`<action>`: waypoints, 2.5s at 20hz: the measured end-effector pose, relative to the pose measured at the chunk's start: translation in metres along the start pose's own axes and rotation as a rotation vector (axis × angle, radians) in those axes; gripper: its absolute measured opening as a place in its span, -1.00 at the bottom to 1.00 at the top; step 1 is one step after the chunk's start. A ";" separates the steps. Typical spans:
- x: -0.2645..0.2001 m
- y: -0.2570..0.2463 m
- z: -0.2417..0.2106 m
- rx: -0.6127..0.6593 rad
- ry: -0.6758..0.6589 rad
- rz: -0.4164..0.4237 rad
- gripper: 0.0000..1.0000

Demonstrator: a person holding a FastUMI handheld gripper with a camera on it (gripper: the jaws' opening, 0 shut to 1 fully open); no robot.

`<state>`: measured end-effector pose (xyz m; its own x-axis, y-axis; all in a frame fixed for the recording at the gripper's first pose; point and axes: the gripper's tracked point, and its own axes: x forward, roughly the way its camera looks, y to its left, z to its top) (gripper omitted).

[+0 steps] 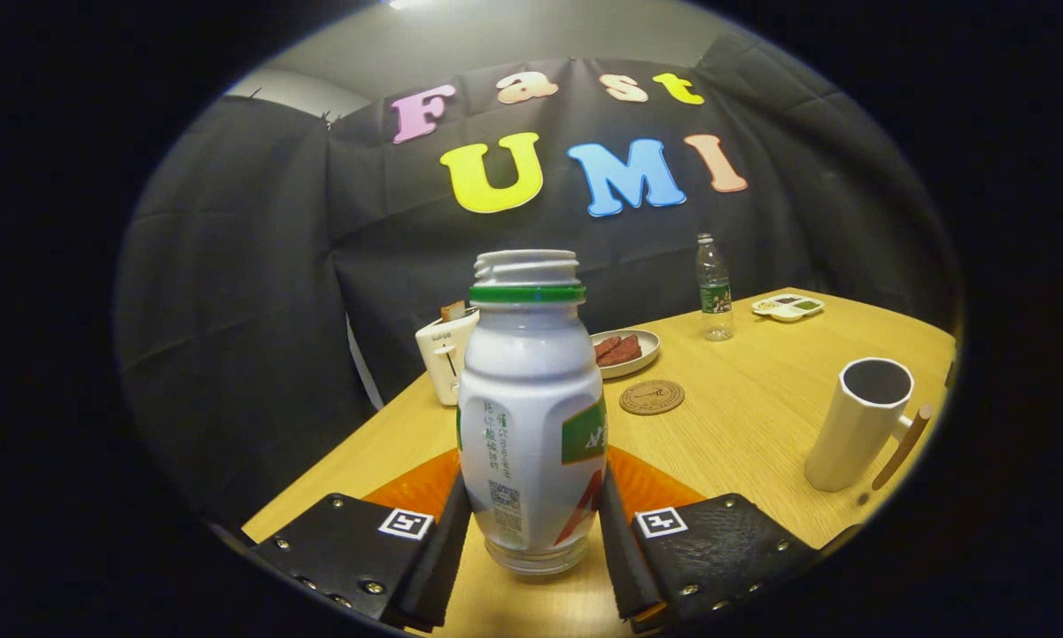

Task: Take the bottle from table, then pour the juice into the cup, finally place the bottle on the coaster

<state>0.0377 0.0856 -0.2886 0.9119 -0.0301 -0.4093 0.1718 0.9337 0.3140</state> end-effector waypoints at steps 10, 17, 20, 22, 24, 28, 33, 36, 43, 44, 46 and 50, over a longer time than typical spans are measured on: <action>-0.012 -0.059 0.033 0.328 -0.013 -0.103 0.37; -0.015 -0.084 0.041 0.518 -0.018 -0.128 0.37; -0.019 -0.093 0.039 0.608 -0.022 -0.143 0.37; -0.017 -0.099 0.032 0.651 -0.012 -0.163 0.37; -0.019 -0.101 0.028 0.709 -0.010 -0.163 0.37; -0.022 -0.106 0.027 0.836 -0.017 -0.163 0.37; -0.014 -0.110 0.023 0.916 0.009 -0.157 0.37; -0.013 -0.111 0.021 0.963 0.026 -0.173 0.32; -0.015 -0.106 0.028 1.109 0.054 -0.153 0.32; -0.015 -0.105 0.029 1.121 0.065 -0.149 0.32; -0.015 -0.105 0.030 1.150 0.081 -0.140 0.32; -0.020 -0.106 0.029 1.208 0.118 -0.153 0.31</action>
<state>0.0118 -0.0231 -0.2887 0.8232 -0.0195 -0.5675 0.5674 -0.0101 0.8234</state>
